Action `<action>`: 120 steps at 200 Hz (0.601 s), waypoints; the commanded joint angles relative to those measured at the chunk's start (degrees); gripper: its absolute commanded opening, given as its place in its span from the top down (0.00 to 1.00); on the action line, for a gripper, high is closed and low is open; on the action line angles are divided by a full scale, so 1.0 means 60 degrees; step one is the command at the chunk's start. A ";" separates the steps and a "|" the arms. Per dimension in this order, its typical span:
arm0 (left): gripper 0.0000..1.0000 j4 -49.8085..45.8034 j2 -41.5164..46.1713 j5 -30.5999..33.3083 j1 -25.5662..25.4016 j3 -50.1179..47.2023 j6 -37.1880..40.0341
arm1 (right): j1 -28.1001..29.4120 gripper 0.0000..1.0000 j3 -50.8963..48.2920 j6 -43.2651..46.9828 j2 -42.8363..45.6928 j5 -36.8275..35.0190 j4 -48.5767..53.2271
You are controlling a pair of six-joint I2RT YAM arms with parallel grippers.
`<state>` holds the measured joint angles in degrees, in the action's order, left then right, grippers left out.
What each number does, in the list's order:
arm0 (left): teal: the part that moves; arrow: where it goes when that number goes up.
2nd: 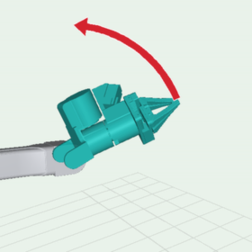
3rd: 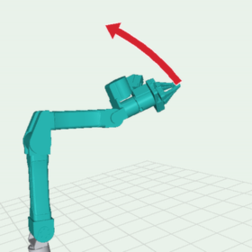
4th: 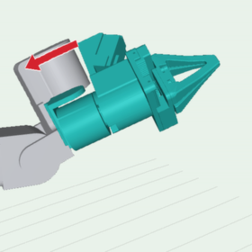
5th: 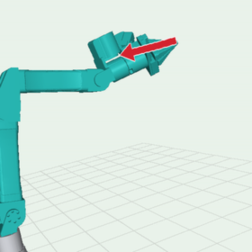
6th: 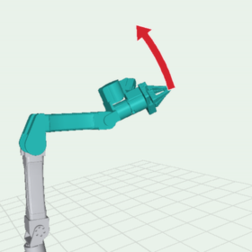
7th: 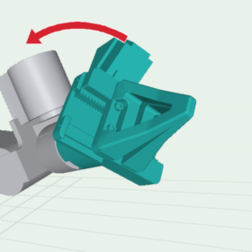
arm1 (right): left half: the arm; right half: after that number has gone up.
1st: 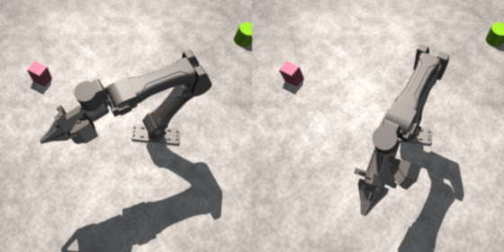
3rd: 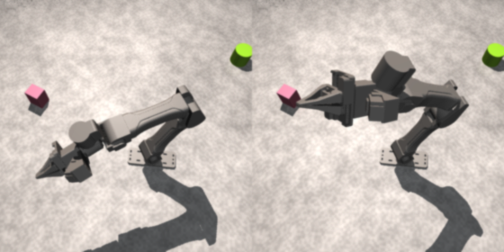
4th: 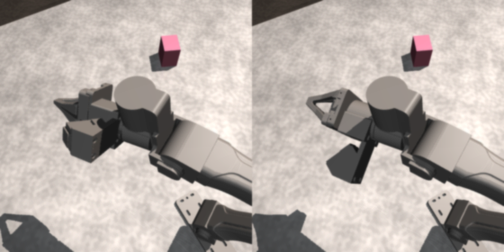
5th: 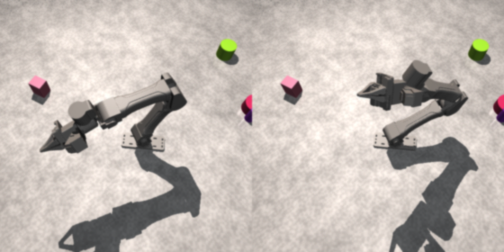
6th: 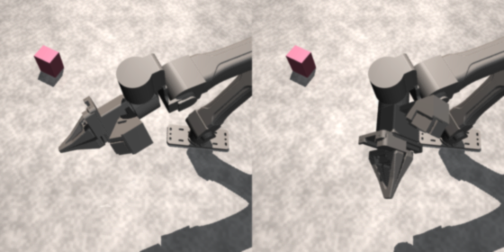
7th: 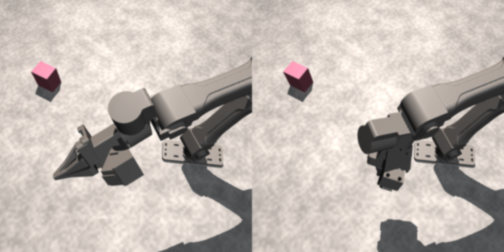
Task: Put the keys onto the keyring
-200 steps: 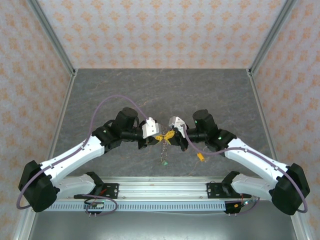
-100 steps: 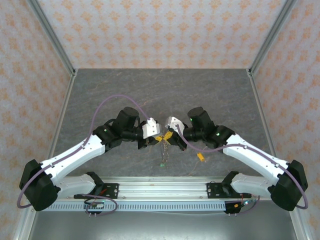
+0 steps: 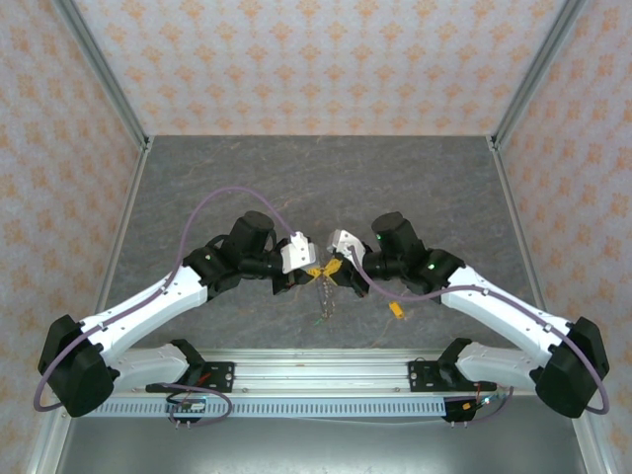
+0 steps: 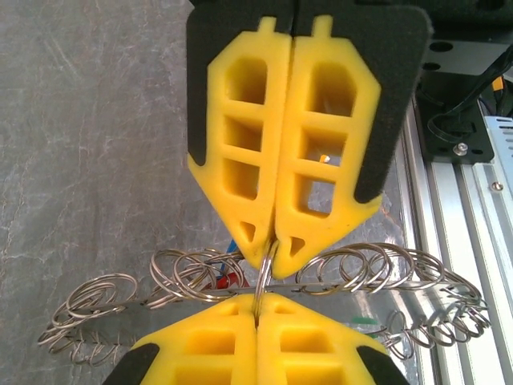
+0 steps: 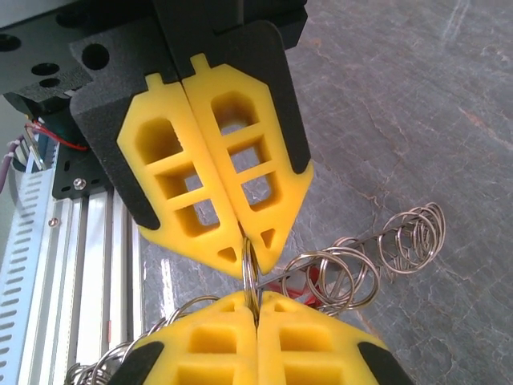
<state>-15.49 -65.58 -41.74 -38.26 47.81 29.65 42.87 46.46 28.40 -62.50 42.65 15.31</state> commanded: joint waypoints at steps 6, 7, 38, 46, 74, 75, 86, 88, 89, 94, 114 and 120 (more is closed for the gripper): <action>1.00 0.1445 0.0384 -0.0403 0.0059 -0.0412 -0.0613 | -0.0230 0.93 -0.0580 -0.0387 0.0612 0.1087 -0.1535; 1.00 0.1478 0.0391 -0.0437 0.0061 -0.0426 -0.0624 | -0.0252 0.93 -0.0609 -0.0422 0.0614 0.1120 -0.1575; 1.00 0.2292 0.0557 -0.1200 0.0213 -0.0744 -0.1116 | -0.0734 0.86 -0.1174 -0.1046 0.0635 0.2028 -0.2686; 1.00 0.2549 0.0612 -0.1334 0.0253 -0.0836 -0.1256 | -0.0797 0.85 -0.1338 -0.1175 0.0633 0.2118 -0.3005; 1.00 0.2953 0.0662 -0.1509 0.0325 -0.0971 -0.1487 | -0.0976 0.84 -0.1668 -0.1432 0.0614 0.2231 -0.3630; 1.00 0.2965 0.0662 -0.1517 0.0333 -0.0969 -0.1493 | -0.0977 0.84 -0.1681 -0.1435 0.0608 0.2234 -0.3640; 1.00 0.3004 0.0650 -0.1551 0.0346 -0.0981 -0.1524 | -0.1022 0.85 -0.1742 -0.1452 0.0589 0.2247 -0.3723; 1.00 0.3009 0.0655 -0.1561 0.0354 -0.0981 -0.1527 | -0.1022 0.85 -0.1749 -0.1460 0.0588 0.2258 -0.3735; 1.00 0.3007 0.0651 -0.1565 0.0355 -0.0981 -0.1528 | -0.1030 0.85 -0.1750 -0.1464 0.0588 0.2262 -0.3736; 1.00 0.3006 0.0640 -0.1607 0.0356 -0.0986 -0.1530 | -0.1037 0.86 -0.1757 -0.1478 0.0591 0.2277 -0.3783; 1.00 0.2993 0.0582 -0.1630 0.0358 -0.0969 -0.1559 | -0.1034 0.93 -0.1768 -0.1585 0.0603 0.2373 -0.3932; 1.00 0.2951 0.0557 -0.1614 0.0356 -0.0953 -0.1539 | -0.1037 0.95 -0.1753 -0.1633 0.0608 0.2396 -0.3977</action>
<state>-2.28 -63.35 -48.56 -36.47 41.82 21.41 36.95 36.12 19.99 -59.75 54.59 -3.97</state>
